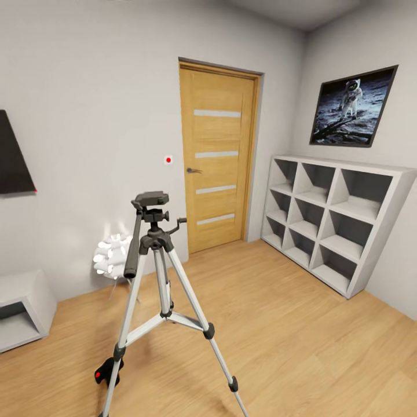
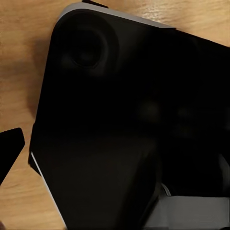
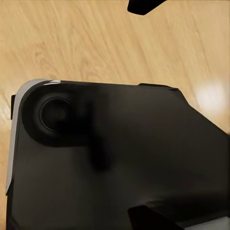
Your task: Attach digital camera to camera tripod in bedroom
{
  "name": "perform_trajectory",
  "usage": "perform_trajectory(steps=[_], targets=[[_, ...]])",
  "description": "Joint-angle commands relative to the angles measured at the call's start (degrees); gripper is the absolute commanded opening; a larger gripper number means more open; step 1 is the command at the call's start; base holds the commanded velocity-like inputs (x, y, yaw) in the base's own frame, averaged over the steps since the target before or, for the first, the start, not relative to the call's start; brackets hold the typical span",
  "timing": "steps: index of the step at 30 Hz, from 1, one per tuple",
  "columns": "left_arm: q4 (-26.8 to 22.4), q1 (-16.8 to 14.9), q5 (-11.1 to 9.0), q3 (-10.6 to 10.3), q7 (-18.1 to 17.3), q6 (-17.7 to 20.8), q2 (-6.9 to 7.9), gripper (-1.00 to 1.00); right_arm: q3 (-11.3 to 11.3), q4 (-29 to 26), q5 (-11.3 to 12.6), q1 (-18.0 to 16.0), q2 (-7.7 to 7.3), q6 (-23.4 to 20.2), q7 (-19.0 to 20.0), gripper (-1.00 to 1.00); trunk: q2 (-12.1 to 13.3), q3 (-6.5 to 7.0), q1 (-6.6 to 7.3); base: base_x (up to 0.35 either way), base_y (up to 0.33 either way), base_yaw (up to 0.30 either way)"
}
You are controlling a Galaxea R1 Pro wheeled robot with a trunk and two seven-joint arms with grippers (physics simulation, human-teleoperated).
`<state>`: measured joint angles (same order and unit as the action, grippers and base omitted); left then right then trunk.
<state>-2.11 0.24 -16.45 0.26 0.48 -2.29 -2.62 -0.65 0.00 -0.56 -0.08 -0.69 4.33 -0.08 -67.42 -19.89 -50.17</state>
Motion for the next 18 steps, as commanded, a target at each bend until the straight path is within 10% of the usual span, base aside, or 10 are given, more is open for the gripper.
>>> perform_trajectory(steps=[1, 18], targets=[[-0.09, 0.03, -0.25, 0.0, 0.05, -0.08, -0.01, 1.0, -0.06, 0.0, -0.06, -0.01, -0.01, 0.16, -0.01, 1.0, 0.39, 0.14, 0.22, 0.0, 0.0, 0.0], [-0.09, 0.03, -0.25, 0.0, 0.05, -0.08, 0.04, 1.0, -0.06, 0.0, -0.06, -0.01, -0.01, 0.16, -0.01, 1.0, 7.21, 3.19, 3.96, 0.0, 0.0, 0.0]])
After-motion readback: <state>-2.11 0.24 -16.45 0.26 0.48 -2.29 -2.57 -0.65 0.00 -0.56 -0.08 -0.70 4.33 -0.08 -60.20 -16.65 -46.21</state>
